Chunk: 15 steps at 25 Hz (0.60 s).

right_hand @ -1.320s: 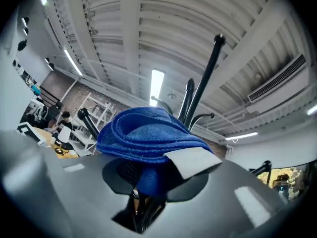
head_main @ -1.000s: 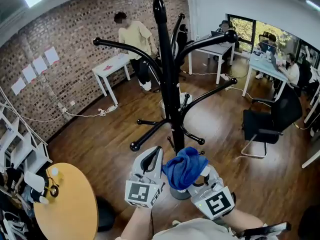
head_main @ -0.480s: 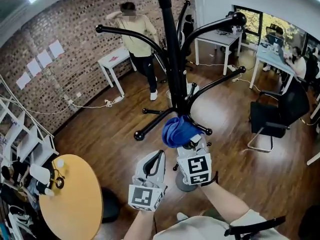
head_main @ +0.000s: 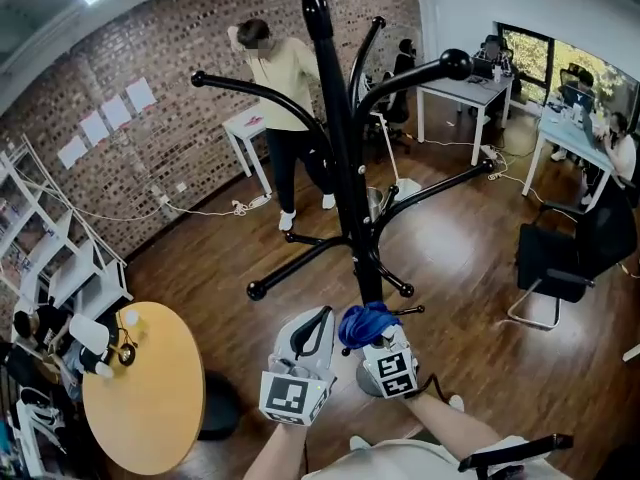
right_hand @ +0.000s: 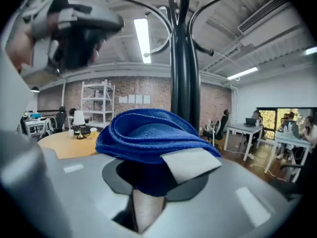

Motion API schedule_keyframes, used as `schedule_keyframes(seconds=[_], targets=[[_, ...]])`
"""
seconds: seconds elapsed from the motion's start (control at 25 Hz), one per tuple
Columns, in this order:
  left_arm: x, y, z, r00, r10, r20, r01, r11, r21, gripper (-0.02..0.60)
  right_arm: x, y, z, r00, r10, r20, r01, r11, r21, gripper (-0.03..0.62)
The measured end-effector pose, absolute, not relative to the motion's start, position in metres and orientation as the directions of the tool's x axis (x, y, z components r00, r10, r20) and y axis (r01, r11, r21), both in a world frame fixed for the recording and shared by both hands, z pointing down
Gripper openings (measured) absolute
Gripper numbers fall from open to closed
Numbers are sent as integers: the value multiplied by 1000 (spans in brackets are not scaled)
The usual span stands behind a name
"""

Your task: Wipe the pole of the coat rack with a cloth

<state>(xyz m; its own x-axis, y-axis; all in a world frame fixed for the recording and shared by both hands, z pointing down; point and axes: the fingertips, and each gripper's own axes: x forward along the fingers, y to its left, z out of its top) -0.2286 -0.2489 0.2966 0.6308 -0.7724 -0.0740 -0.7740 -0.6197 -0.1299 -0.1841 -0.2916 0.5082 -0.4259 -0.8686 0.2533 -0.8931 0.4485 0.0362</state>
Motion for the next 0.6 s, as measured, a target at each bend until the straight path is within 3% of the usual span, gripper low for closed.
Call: schedule_keyframes(seconds=[0.12,0.24,0.44,0.6], targets=[[-212,-260,301,586,-806,-88,-808,-571,-146,2,-150,-285,422,-511,-858,59,-853,514,93,110],[-199,-275,305,484,-870,-94,-872,-471,-131,2,-122,-301,343,-634,-773,-28,-763,619,187,110],[-173,-284,304,353,-929,-113,-935,-346,-71,2,-136,-321,297,-902,-427,67,-399,881,253,112],[-152,-283,317,222,-970,-94,-973,-216,-78,2,-135,-319,342,-950,-294,105,-283,953,104,112]])
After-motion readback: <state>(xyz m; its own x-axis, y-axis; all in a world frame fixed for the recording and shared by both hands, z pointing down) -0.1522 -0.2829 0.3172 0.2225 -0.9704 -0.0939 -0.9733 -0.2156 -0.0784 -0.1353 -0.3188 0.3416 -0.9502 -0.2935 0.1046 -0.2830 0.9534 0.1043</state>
